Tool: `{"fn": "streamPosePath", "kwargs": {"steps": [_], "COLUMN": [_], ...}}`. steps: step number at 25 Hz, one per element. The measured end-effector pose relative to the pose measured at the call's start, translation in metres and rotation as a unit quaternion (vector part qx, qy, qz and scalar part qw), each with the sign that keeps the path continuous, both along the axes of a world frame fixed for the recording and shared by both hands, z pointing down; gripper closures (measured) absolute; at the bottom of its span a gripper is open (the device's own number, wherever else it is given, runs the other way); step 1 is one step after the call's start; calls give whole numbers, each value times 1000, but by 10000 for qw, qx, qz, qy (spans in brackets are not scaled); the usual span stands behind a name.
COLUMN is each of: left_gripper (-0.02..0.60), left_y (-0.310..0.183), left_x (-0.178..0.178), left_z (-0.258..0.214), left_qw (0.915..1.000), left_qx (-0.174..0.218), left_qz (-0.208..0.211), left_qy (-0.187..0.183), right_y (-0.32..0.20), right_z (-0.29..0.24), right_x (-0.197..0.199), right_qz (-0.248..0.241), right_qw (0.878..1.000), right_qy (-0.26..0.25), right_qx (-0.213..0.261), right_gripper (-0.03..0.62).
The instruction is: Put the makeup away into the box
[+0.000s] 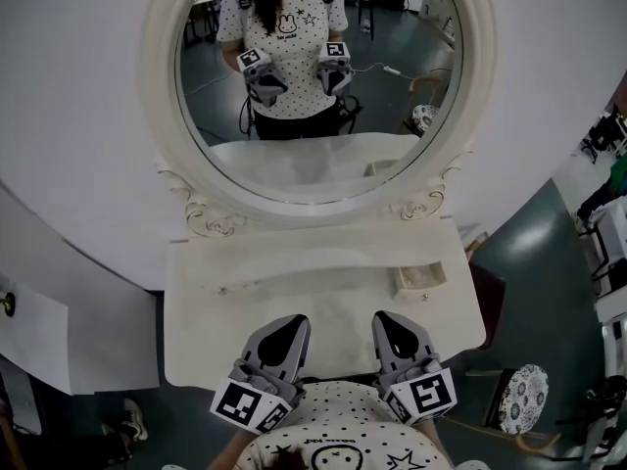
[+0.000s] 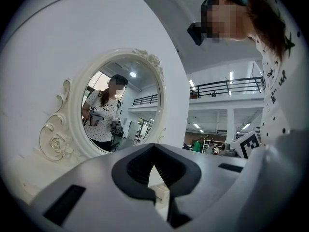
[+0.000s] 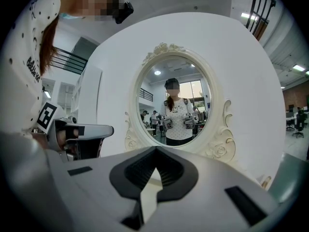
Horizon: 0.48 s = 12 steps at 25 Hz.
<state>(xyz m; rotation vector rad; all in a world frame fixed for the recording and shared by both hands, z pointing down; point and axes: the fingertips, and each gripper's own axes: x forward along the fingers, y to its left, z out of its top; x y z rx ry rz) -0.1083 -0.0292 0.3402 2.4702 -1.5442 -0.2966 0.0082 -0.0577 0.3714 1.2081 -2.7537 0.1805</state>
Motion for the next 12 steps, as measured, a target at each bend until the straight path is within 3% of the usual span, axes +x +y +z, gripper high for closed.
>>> {"fn": "streamPosePath", "kwargs": {"steps": [12], "left_gripper": [586], "left_y": [-1], "left_x": [1], "left_z": [3], "left_qw": [10000], "left_qx": [-65], "left_qz": [53], "left_qy": [10], "right_y": [0], "right_z": [3], "right_x": [-5], "right_qz": [-83], "right_qw": [9999], "right_qy": [17], "right_qx": [-65], "right_gripper": [588]}}
